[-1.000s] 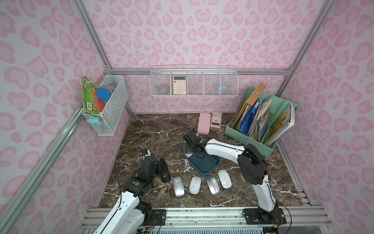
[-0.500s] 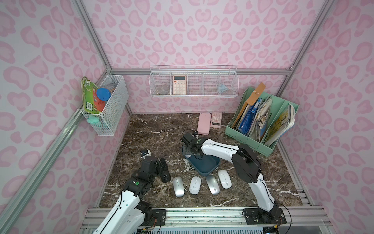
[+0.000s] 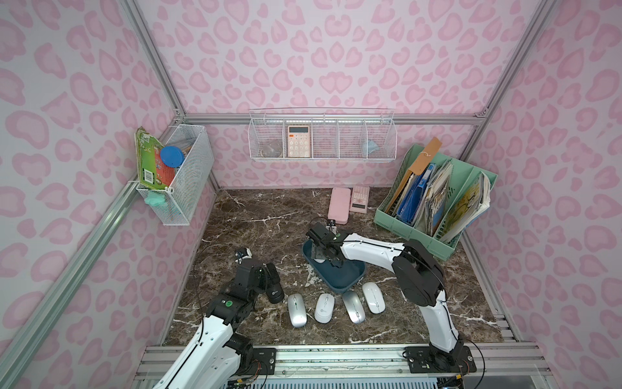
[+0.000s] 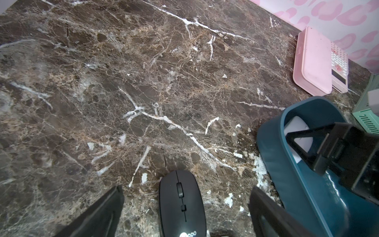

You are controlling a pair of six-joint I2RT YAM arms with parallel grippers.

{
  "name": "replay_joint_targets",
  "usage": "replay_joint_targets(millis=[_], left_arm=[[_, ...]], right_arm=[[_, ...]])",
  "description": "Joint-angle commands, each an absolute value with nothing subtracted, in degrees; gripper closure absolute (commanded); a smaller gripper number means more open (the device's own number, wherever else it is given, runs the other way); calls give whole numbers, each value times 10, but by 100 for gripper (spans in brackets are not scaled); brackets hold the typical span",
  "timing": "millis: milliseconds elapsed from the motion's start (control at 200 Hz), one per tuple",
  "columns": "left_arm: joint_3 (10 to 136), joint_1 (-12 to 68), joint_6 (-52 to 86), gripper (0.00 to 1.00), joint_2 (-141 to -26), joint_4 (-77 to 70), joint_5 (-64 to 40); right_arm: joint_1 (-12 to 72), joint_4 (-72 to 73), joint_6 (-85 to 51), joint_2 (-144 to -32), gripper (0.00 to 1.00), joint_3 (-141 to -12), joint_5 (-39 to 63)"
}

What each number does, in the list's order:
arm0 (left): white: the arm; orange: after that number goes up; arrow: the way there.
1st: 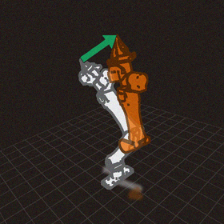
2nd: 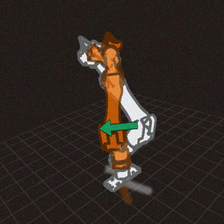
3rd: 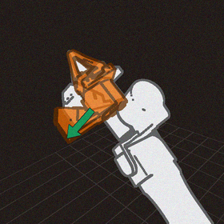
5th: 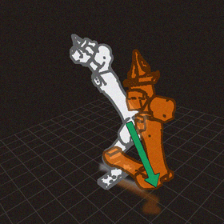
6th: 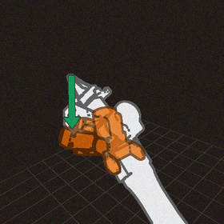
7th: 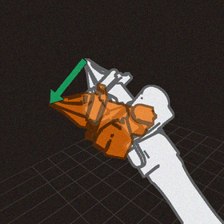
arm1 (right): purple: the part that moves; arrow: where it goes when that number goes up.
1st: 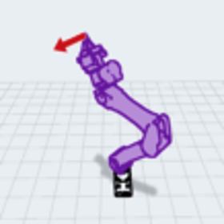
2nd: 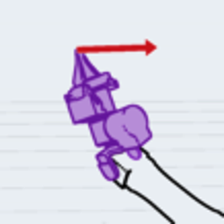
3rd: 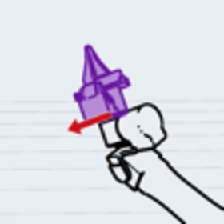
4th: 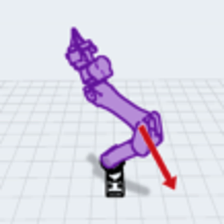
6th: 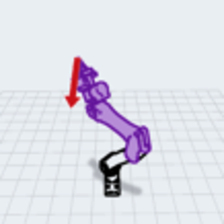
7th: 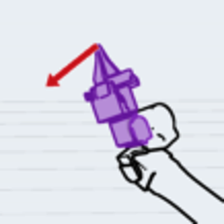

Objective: Take out the mouse from the storage box
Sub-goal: Pick up the mouse from the storage box.

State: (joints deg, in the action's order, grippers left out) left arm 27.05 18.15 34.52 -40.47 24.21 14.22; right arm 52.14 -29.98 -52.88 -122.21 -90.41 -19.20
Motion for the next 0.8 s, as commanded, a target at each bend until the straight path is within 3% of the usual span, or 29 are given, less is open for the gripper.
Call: replay_joint_targets(millis=[0,550,795], left_arm=[[271,181,343,1,-405,229,142],[272,181,342,1,-407,227,141],[272,181,342,1,-408,227,141]], right_arm=[[524,-310,-537,-1209,11,-887,-205],[524,-294,-489,-1254,10,-939,-185],[522,-295,-495,-1240,23,-912,-206]])
